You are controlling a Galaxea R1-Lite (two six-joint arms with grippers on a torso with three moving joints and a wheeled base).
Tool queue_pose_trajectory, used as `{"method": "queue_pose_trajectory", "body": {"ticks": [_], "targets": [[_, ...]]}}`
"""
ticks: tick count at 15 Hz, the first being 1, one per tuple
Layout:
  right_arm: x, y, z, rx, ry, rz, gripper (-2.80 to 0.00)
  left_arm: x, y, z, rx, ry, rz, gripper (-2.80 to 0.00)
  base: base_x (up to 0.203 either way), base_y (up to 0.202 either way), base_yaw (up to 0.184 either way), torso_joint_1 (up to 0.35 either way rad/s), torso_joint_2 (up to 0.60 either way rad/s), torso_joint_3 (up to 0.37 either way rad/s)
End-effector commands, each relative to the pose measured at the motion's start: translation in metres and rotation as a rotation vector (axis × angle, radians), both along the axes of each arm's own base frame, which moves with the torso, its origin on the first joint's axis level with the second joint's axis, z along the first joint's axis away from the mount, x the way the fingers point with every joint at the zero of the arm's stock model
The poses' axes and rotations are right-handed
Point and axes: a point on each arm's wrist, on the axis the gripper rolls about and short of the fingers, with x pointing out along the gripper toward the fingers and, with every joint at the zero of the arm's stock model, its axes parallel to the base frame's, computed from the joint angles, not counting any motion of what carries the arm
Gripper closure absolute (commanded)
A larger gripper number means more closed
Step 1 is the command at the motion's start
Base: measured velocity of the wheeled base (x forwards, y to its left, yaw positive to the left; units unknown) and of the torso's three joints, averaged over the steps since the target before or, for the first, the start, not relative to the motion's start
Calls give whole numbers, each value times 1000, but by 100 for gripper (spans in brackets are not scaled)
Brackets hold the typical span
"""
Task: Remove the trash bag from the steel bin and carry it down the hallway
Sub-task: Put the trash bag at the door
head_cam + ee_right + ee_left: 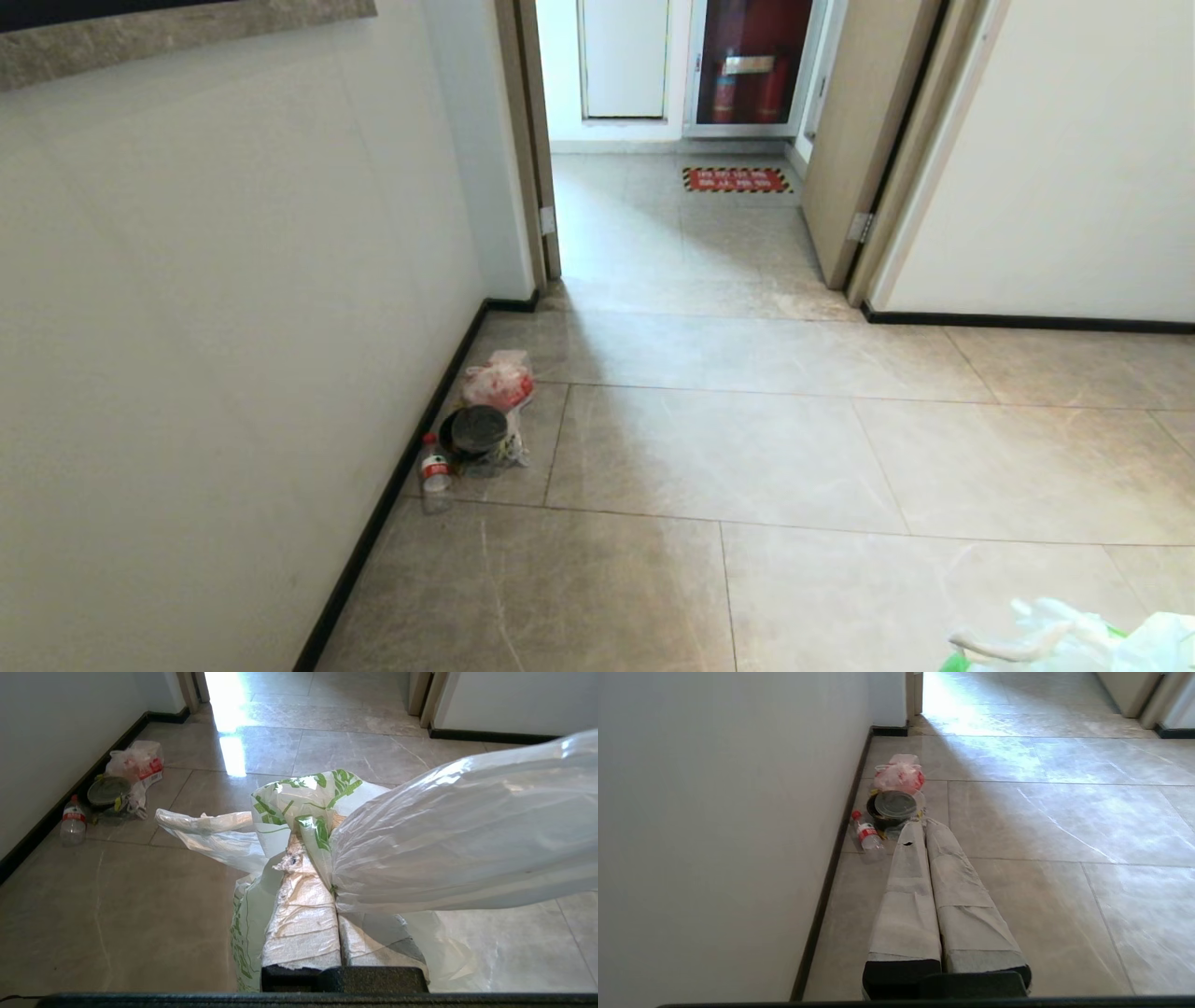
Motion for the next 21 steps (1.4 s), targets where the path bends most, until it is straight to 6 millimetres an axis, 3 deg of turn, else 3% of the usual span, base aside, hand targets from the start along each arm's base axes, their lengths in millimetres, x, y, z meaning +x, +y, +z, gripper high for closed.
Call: {"method": "queue_pose_trajectory", "body": {"ticks": [1, 21], "targets": [[-3, 0, -1, -1, -39, -1, 0, 0, 0, 0, 0, 2, -1, 0, 188, 0, 1, 2, 2, 2], [-3, 0, -1, -1, -39, -1, 0, 0, 0, 0, 1, 2, -1, 0, 194, 0, 1, 2, 2, 2]]}}
